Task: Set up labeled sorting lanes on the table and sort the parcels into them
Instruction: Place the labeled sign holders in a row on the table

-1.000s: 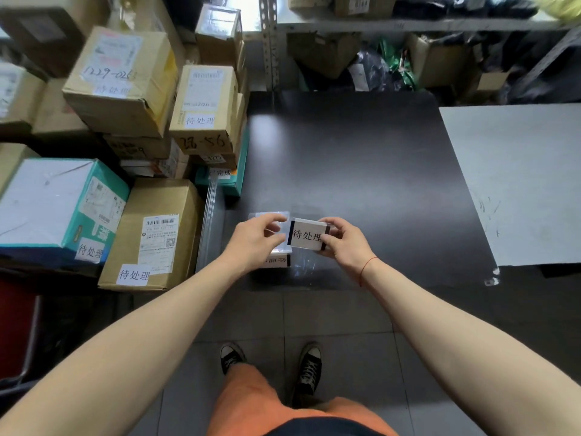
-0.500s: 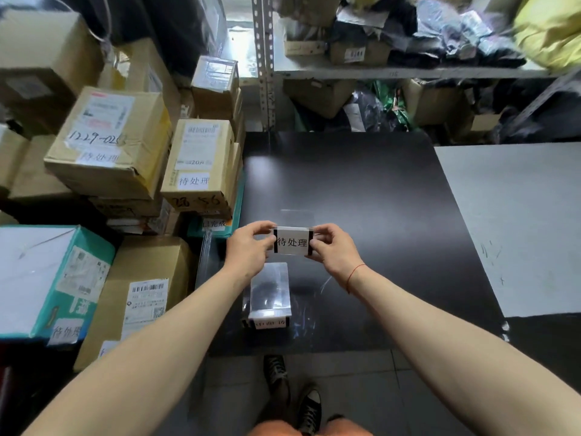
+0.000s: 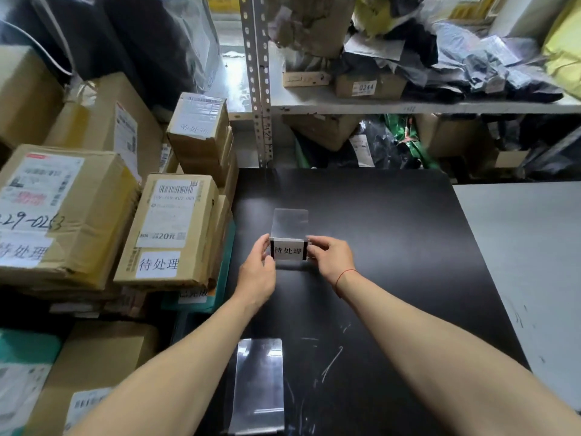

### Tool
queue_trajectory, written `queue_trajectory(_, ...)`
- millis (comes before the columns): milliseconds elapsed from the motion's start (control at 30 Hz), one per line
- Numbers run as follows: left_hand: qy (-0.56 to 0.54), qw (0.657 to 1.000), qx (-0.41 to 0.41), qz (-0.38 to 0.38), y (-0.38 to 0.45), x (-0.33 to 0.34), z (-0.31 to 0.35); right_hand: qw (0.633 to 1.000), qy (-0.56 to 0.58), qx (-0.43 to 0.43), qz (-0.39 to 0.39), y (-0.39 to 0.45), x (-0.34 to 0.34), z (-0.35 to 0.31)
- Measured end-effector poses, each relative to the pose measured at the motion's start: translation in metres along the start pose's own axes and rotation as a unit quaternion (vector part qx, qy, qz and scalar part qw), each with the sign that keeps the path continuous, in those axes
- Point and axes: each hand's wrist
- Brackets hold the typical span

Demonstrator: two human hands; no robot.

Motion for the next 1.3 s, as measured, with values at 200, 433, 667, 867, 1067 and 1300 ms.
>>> queue_trajectory(200,-0.052,0.996,-0.062,-0.029,0.051,0.020,0.023,0.999,0.001,-0.012,-0.034,0.084,0.010,0.035)
queue_trajectory(433,-0.115,0.990,-0.076,-0.022,0.088,0.028,0.037,0.999,0.033,0.008,-0.029,0.117,0.016,0.001)
queue_trajectory(667,-0.101,0.992,-0.076,-0.001,0.100,0.030,0.036,0.998,0.055,0.005,-0.026,0.123,0.026,0.002)
queue_trajectory(867,-0.056,0.994,-0.092,0.024,0.077,0.027,0.040,0.999,0.015,-0.012,-0.034,0.111,0.018,-0.001)
queue_trajectory(1067,-0.023,0.998,-0.049,0.013,0.017,0.002,0.020,0.998,0.030,-0.021,-0.049,0.036,0.002,-0.016)
queue_trajectory(1300,0.003,0.994,-0.104,-0.045,-0.077,-0.038,-0.031,0.982,0.001,0.001,-0.190,-0.083,0.002,-0.006)
Point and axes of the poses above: each hand's wrist, its own y-axis towards the middle knuckle, its own x-axis out of the palm, z = x × y, and after that the axes turned 13 degrees about -x, right-handed
